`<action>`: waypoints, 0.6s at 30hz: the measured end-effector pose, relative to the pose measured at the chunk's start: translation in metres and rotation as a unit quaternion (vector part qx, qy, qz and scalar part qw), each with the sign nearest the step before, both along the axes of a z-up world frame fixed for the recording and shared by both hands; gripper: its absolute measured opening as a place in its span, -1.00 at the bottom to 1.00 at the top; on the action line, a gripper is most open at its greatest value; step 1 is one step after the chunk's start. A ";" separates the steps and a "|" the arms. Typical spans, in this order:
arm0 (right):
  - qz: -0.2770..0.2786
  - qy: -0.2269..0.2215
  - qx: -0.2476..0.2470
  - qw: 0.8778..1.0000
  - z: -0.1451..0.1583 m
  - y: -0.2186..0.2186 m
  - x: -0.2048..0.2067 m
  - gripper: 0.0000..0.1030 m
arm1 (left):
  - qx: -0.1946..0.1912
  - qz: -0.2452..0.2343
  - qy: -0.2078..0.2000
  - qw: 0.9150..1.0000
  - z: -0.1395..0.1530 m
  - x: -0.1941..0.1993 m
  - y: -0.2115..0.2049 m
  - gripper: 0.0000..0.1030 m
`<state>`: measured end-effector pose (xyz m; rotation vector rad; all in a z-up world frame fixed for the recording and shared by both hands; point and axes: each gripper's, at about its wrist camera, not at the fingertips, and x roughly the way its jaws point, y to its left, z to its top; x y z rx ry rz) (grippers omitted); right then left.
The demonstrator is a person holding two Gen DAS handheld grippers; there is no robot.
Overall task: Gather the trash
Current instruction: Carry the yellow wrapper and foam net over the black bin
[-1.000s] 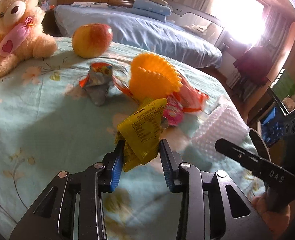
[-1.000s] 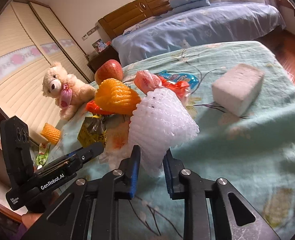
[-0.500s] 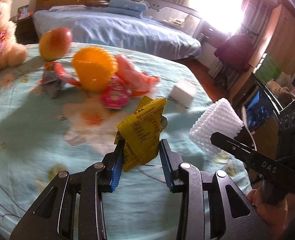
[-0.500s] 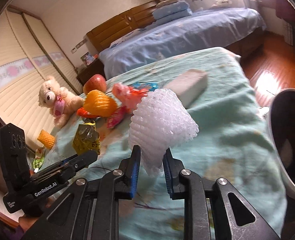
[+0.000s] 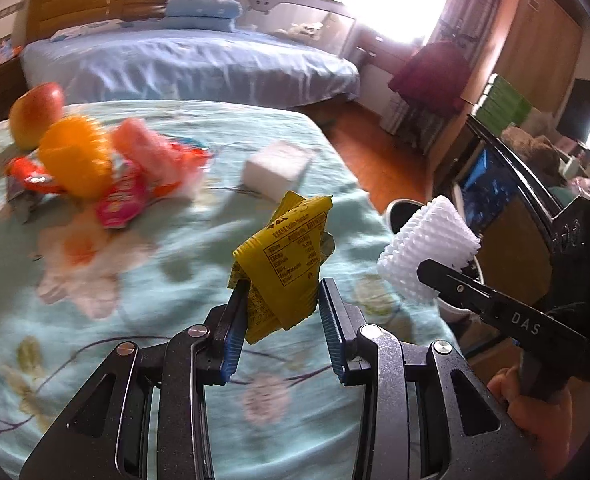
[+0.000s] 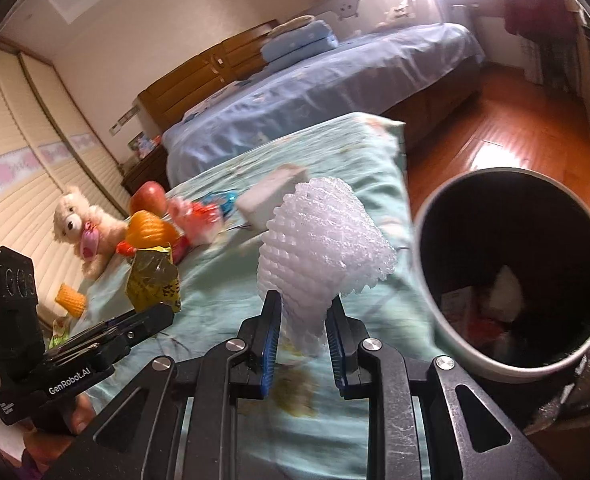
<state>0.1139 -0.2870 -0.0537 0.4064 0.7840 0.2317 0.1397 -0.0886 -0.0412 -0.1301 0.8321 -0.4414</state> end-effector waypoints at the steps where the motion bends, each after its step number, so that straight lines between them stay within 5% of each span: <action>1: -0.006 0.001 0.000 1.000 0.000 -0.006 -0.002 -0.56 | 0.001 -0.006 -0.001 1.000 0.001 0.000 -0.006 -0.35; 18: -0.070 0.006 0.003 0.998 -0.007 -0.066 -0.022 -0.56 | 0.015 -0.060 -0.004 0.998 0.003 0.002 -0.070 -0.35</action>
